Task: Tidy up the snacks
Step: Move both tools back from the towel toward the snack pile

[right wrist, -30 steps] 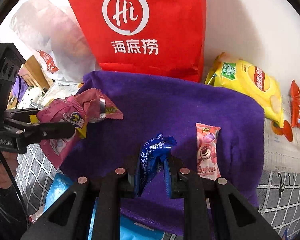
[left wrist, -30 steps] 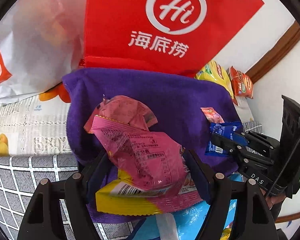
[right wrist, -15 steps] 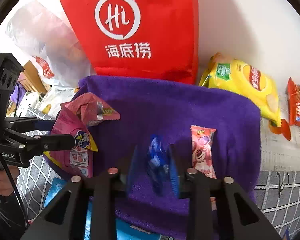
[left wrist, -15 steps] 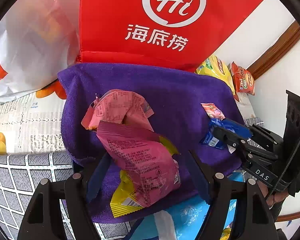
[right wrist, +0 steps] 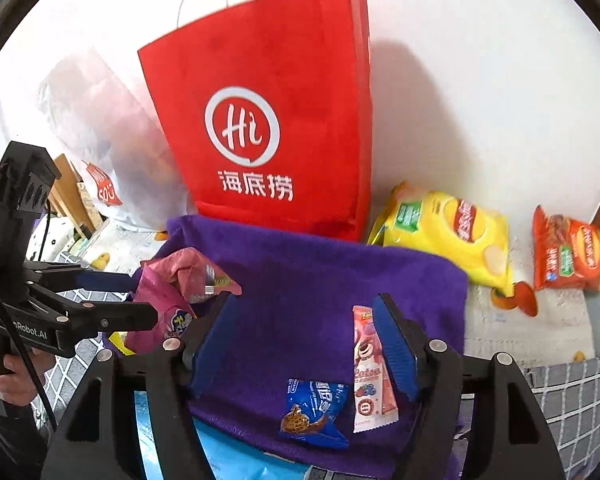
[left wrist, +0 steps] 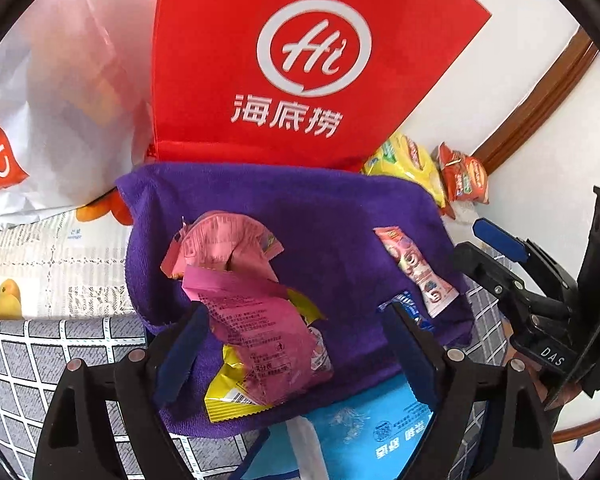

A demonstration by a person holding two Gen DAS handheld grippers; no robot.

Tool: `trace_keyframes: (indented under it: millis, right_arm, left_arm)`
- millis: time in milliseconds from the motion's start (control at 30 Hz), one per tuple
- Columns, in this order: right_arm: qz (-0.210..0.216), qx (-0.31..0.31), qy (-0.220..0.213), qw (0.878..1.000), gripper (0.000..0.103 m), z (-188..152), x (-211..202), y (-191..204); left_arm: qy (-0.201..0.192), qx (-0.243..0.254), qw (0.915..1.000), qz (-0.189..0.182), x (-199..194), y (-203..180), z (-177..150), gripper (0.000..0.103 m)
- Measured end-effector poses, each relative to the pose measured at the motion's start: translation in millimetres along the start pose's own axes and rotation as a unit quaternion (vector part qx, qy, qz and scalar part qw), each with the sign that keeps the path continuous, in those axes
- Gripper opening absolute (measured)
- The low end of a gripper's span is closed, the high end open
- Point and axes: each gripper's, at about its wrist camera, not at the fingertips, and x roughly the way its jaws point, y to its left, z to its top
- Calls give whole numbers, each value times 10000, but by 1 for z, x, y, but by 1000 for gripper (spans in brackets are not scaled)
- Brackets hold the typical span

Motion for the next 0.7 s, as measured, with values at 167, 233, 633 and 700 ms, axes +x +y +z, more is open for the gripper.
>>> trace_keyframes:
  millis: [167, 233, 633, 700]
  right_arm:
    - [-178, 224, -216, 9994, 70, 4, -17, 1]
    - [-271, 430, -319, 9982, 70, 5, -24, -2]
    - [-944, 991, -387, 9898, 70, -36, -108, -8]
    - [-1028, 1042, -342, 9886, 70, -46, -121, -7]
  left_arm:
    - [-246, 57, 9997, 34, -15, -6, -1, 88]
    - [-287, 139, 9995, 74, -19, -11, -2, 88]
    - [-945, 501, 9940, -241, -72, -47, -15, 87]
    - [-1026, 552, 9929, -225, -81, -54, -17, 87]
